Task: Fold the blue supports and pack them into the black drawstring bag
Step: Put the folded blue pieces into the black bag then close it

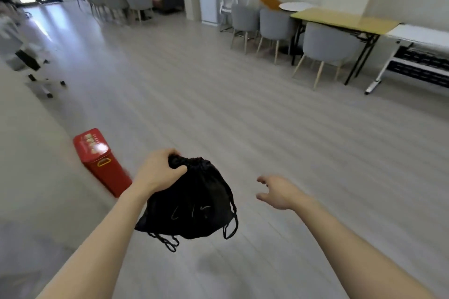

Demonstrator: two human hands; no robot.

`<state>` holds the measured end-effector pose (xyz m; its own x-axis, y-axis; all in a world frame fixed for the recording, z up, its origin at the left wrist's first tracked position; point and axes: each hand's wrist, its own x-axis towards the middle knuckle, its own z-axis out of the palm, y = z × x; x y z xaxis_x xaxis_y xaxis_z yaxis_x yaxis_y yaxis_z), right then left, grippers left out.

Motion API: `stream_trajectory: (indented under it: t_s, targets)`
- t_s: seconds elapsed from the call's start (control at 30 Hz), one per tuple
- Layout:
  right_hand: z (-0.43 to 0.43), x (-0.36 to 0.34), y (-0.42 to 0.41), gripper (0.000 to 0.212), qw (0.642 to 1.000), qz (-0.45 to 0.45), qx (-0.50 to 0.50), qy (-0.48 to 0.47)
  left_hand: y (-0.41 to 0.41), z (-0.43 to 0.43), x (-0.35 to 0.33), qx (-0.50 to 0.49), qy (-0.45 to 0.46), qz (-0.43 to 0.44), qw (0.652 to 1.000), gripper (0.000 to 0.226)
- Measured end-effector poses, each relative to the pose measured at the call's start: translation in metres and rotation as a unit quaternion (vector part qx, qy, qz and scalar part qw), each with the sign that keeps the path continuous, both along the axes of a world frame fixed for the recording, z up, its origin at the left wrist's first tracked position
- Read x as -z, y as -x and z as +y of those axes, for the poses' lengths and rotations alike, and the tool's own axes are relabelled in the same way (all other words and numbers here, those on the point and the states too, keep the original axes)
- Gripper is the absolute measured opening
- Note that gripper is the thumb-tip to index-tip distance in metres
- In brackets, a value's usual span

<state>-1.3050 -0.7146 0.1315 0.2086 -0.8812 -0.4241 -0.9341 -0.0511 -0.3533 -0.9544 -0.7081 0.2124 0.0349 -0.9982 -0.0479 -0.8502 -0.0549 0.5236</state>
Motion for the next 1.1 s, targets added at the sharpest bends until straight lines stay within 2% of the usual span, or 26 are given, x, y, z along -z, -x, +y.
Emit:
stream_trajectory:
  t_s: [0.13,0.23,0.4,0.6,0.83,1.0,1.1]
  targets:
    - [-0.073,0.001,0.064,0.066,0.998,0.034,0.060,-0.001,0.043,-0.112,0.010,0.009,-0.013,-0.025,1.000,0.022]
    - [-0.135,0.002,0.102,0.066,0.995,0.047,0.093,0.003,0.074,-0.199,0.018,0.012,-0.029,-0.027,0.999,0.020]
    - [-0.267,0.011,0.160,0.066,0.992,0.057,0.114,0.015,0.130,-0.342,0.033,0.008,-0.062,0.037,0.997,0.018]
    - [-0.448,-0.015,0.203,0.064,0.994,0.057,0.091,0.024,0.169,-0.508,0.018,0.010,-0.104,0.073,0.992,0.029]
    - [-0.651,-0.027,0.228,0.063,0.995,0.050,0.086,0.032,0.198,-0.692,0.021,-0.001,-0.085,0.090,0.992,0.041]
    - [-0.801,-0.025,0.264,0.063,0.990,0.054,0.120,0.052,0.248,-0.863,0.034,0.061,-0.060,0.103,0.991,0.034]
    - [-0.861,-0.027,0.297,0.063,0.985,0.057,0.159,0.034,0.296,-0.955,0.037,0.125,-0.082,0.081,0.985,0.031]
